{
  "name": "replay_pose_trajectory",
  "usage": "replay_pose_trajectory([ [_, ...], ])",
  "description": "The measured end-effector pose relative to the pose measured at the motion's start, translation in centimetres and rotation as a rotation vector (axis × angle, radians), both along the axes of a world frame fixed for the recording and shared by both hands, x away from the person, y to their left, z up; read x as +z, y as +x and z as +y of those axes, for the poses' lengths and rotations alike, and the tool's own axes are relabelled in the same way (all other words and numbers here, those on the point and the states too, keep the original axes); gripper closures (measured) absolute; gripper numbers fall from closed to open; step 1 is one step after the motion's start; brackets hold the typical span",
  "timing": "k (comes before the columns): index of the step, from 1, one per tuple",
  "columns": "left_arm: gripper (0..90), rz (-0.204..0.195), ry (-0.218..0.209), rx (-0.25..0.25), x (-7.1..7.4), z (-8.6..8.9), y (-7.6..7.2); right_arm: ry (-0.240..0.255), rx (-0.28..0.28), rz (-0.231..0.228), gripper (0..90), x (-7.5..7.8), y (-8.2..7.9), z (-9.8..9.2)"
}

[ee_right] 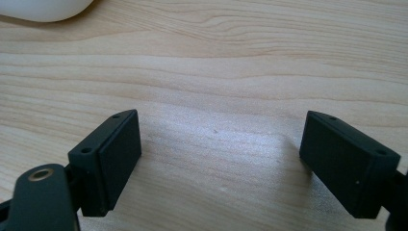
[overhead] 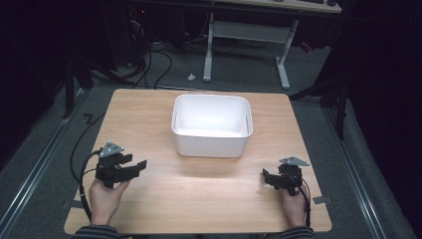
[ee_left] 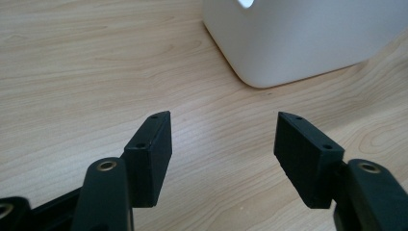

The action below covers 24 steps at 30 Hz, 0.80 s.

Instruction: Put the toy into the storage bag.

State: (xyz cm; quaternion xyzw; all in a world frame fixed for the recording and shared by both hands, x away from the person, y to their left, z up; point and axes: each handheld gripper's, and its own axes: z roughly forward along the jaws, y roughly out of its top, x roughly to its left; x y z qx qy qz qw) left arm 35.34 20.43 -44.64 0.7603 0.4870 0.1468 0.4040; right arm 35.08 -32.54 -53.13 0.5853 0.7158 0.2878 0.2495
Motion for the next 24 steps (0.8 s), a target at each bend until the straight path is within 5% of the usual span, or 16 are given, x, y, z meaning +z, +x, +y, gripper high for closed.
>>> replay_pose_trajectory([
  [11,38.0,0.031,0.010,0.009,-2.4,-0.2,-0.3,0.002,0.001,-0.003,14.5,0.0,0.0,0.0],
  [24,35.5,0.037,0.131,0.042,-7.1,-1.9,-0.5,0.001,0.001,-0.003,14.5,0.0,0.0,0.0],
])
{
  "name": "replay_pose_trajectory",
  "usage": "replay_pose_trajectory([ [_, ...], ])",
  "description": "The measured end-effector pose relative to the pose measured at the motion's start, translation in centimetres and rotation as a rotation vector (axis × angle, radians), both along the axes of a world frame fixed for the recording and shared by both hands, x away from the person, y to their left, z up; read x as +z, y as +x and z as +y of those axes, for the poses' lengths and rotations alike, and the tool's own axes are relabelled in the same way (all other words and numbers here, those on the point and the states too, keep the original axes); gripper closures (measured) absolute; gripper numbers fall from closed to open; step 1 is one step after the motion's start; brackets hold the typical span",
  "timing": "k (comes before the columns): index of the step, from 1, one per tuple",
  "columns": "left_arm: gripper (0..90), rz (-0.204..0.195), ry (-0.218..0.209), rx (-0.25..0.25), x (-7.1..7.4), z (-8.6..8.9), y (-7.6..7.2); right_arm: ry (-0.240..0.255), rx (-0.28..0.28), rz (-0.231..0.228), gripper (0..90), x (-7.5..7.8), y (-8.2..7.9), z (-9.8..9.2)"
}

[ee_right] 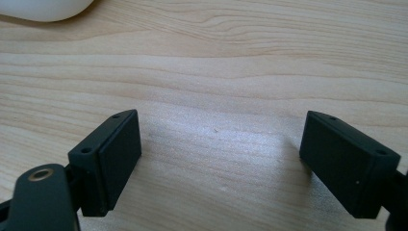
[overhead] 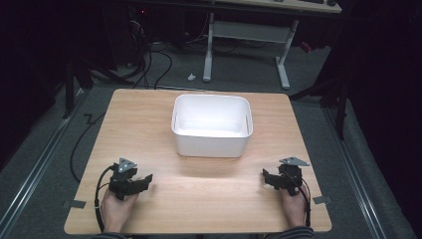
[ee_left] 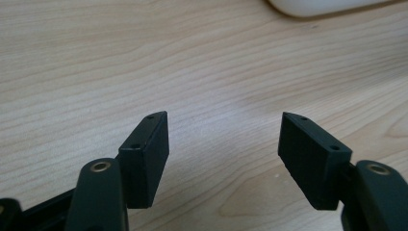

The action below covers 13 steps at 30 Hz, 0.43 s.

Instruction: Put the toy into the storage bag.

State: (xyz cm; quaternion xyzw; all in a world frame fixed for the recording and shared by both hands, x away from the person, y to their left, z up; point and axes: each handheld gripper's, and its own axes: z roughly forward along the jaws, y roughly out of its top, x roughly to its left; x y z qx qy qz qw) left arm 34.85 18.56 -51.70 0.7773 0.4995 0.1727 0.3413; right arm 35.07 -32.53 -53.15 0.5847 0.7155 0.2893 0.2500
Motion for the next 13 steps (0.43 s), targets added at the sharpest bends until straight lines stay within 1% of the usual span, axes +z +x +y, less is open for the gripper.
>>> replay_pose_trajectory([
  [2,35.5,-0.006,0.029,0.003,-0.6,-0.3,-0.1,0.000,0.000,0.000,14.5,0.0,0.0,0.0],
  [4,35.1,-0.006,0.050,0.005,-1.1,-0.6,-0.1,0.000,0.000,0.000,14.5,0.0,0.0,0.0],
  [5,34.7,-0.021,0.054,0.003,-1.3,-0.7,-0.2,0.000,0.000,0.000,14.5,0.0,0.0,0.0],
  [13,33.4,-0.073,0.029,0.024,-1.8,-0.7,-0.7,0.001,-0.001,0.000,14.5,0.0,0.0,0.0],
])
